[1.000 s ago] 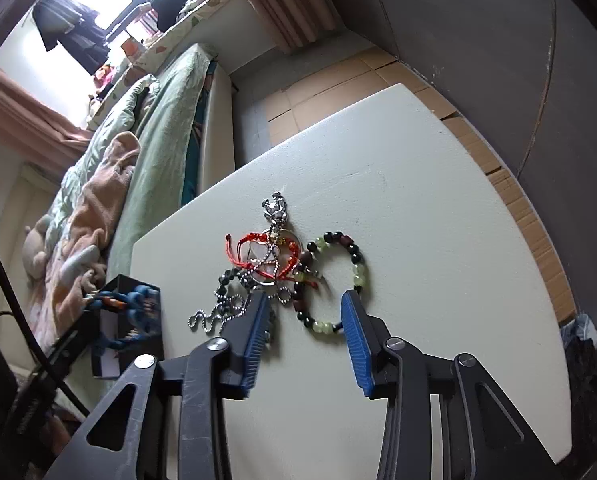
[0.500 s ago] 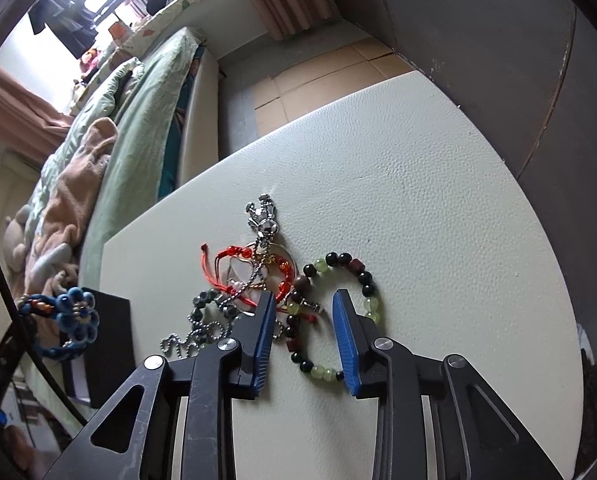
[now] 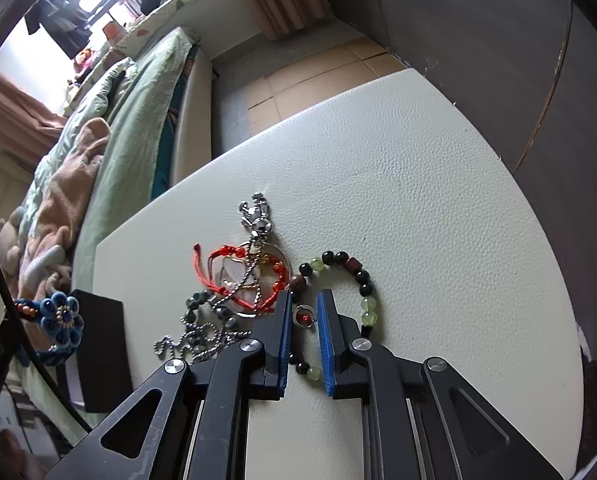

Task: Organize jewelry
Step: 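Lift the blue flower bracelet with the left tool while the right tool grasps a small silver ring, then release the blue bracelet and the silver ring into the black box with both tools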

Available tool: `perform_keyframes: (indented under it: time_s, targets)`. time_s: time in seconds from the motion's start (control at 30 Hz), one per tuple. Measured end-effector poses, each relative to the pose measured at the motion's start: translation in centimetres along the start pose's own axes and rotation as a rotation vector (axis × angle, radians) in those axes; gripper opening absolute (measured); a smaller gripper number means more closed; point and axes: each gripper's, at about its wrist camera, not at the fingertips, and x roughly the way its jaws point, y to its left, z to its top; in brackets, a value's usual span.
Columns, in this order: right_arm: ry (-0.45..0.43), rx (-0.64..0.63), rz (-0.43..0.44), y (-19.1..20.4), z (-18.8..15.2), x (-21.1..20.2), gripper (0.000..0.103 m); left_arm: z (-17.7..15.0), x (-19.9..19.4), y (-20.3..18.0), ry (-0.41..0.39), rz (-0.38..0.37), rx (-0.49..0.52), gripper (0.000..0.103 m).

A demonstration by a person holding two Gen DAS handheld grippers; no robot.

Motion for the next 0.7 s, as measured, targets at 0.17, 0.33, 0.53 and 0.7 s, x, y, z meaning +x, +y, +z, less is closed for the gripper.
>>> perform_keyframes:
  time_s: [0.17, 0.33, 0.53, 0.7]
  targets:
    - [-0.03, 0.002, 0.047, 0.4, -0.3, -1.5, 0.015, -0.1, -1.0, 0.9, -0.021, 0.02, -0.018, 0.007]
    - [-0.058, -0.016, 0.104, 1.4, -1.2, -3.1, 0.015, -0.1, -1.9, 2.5, -0.035, 0.057, -0.047, 0.007]
    - [-0.088, -0.061, 0.16, 3.3, -2.0, -4.3, 0.015, -0.2, -2.3, 4.3, -0.035, 0.104, -0.072, 0.007]
    - [-0.101, -0.102, 0.204, 5.4, -2.5, -4.8, 0.015, -0.3, -2.1, 5.7, -0.003, 0.124, -0.112, 0.01]
